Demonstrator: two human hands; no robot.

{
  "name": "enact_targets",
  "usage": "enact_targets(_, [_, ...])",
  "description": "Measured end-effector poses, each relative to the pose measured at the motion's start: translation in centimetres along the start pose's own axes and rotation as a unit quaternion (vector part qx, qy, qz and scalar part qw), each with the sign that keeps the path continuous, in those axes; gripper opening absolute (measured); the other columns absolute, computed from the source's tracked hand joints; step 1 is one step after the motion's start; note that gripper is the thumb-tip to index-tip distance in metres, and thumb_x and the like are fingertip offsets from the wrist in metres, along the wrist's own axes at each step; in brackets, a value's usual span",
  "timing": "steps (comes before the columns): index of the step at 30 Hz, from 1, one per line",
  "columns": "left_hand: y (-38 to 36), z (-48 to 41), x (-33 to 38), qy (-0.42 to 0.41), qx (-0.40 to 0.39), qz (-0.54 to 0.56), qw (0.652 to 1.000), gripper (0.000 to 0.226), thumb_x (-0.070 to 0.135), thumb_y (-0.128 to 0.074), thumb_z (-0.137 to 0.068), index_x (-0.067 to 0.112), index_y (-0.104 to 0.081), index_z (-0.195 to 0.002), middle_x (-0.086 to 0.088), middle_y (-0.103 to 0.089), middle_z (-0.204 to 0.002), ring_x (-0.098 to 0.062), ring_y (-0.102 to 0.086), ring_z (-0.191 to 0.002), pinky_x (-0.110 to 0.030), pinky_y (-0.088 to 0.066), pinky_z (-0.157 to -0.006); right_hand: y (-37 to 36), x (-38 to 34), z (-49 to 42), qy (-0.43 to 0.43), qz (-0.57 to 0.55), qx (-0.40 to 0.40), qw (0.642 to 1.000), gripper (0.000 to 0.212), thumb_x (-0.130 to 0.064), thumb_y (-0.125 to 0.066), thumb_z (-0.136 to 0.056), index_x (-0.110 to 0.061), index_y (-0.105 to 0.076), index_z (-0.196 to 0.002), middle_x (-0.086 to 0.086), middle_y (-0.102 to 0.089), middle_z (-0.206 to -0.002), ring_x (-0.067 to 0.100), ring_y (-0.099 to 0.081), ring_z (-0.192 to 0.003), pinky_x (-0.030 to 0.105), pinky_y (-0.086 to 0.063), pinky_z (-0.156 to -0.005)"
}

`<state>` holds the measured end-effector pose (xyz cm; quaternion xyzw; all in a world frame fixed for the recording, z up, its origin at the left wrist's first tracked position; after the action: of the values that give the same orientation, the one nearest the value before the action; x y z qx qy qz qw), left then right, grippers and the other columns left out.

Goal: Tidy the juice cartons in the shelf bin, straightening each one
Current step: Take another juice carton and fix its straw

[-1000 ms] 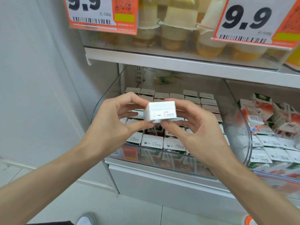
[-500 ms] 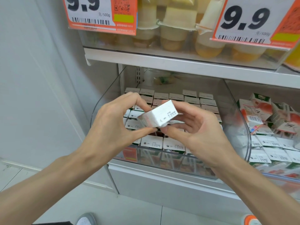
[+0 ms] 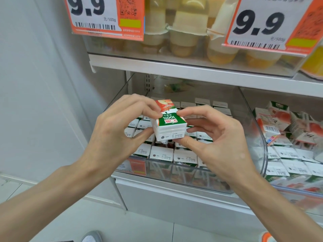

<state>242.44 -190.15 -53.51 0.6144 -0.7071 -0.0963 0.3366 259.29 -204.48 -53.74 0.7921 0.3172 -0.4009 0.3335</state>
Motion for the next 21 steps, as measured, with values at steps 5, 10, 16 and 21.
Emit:
enact_targets(5, [-0.13, -0.14, -0.42, 0.108, -0.047, 0.103, 0.988, 0.032, 0.019, -0.08, -0.087, 0.017, -0.075, -0.119, 0.012, -0.075, -0.12, -0.016, -0.071, -0.115, -0.034, -0.058, -0.097, 0.42, 0.23, -0.17, -0.031, -0.009, 0.0, 0.999, 0.042, -0.021, -0.091, -0.076, -0.026, -0.077, -0.115, -0.011, -0.079, -0.112, 0.014, -0.073, -0.105, 0.03, -0.06, -0.088])
enact_targets(10, [-0.69, 0.03, -0.26, 0.244, -0.11, 0.22, 0.938, 0.05, -0.008, -0.074, -0.091, 0.027, -0.074, -0.126, 0.016, -0.078, -0.12, -0.01, -0.076, -0.11, -0.027, -0.061, -0.094, 0.27, 0.36, -0.13, -0.06, 0.008, 0.004, 0.998, 0.042, -0.043, -0.091, -0.062, -0.033, -0.078, -0.1, -0.01, -0.078, -0.102, 0.016, -0.067, -0.091, 0.039, -0.057, -0.085])
enact_targets(16, [-0.57, 0.02, -0.58, 0.4, -0.151, 0.356, 0.831, 0.038, 0.003, -0.068, -0.097, 0.015, -0.072, -0.133, -0.001, -0.078, -0.125, -0.023, -0.075, -0.115, -0.03, -0.057, -0.103, 0.14, 0.15, -0.38, -0.11, -0.074, -0.038, 0.99, 0.031, -0.025, -0.078, -0.088, -0.026, -0.078, -0.119, -0.003, -0.08, -0.11, 0.021, -0.074, -0.101, 0.031, -0.061, -0.091])
enact_targets(21, [-0.6, -0.29, -0.45, 0.49, -0.157, 0.448, 0.731, 0.055, 0.025, -0.067, -0.092, 0.031, -0.059, -0.146, -0.013, -0.079, -0.119, -0.026, -0.077, -0.11, -0.034, -0.06, -0.098, -0.19, 0.27, -0.4, -0.217, -0.143, -0.052, 0.964, 0.036, -0.027, -0.07, -0.098, -0.028, -0.07, -0.133, 0.004, -0.082, -0.107, 0.018, -0.076, -0.092, 0.032, -0.062, -0.091])
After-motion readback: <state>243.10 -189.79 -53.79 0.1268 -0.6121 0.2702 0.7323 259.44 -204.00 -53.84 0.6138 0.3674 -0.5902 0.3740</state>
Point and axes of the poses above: each hand's wrist, its own z-axis away from the middle knuckle, its own y-axis out of the back of the hand, x = y × z, the point moved 1 cm from there along -z, towards the middle knuckle
